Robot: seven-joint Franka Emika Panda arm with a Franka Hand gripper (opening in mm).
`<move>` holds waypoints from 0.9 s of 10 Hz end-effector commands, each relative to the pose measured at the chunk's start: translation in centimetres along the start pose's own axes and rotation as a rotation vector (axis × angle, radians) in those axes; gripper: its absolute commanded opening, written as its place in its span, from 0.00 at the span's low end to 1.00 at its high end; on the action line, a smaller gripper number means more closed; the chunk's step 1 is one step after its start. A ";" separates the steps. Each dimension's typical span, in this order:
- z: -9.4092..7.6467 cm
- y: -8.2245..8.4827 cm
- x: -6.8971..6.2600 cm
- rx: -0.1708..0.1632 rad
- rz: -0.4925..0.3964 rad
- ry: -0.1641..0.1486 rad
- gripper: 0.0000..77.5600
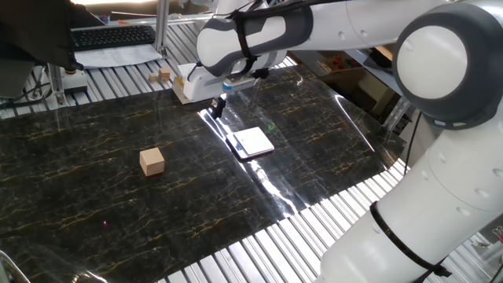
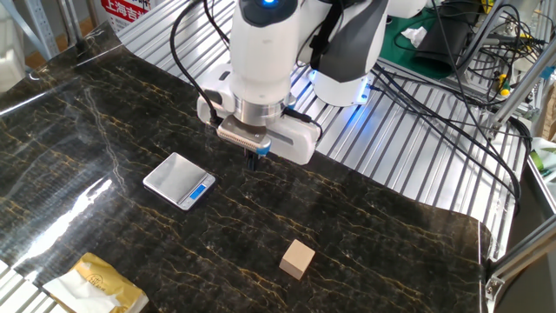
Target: Place the block on the scale
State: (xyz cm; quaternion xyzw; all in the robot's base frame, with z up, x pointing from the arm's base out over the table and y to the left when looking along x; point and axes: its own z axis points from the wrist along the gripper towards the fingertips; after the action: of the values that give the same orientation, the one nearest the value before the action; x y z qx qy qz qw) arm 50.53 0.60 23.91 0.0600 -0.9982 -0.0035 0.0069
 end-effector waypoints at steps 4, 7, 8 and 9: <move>-0.1 0.0 -0.1 -0.042 0.035 0.026 0.00; -0.1 0.0 -0.1 -0.033 0.045 0.027 0.00; -0.1 0.0 -0.1 -0.033 0.053 0.026 0.00; -0.1 0.0 -0.1 -0.033 0.070 0.013 0.00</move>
State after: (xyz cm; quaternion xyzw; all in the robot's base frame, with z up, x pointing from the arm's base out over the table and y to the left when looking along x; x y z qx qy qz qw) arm 50.54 0.60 23.92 0.0312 -0.9991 -0.0197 0.0212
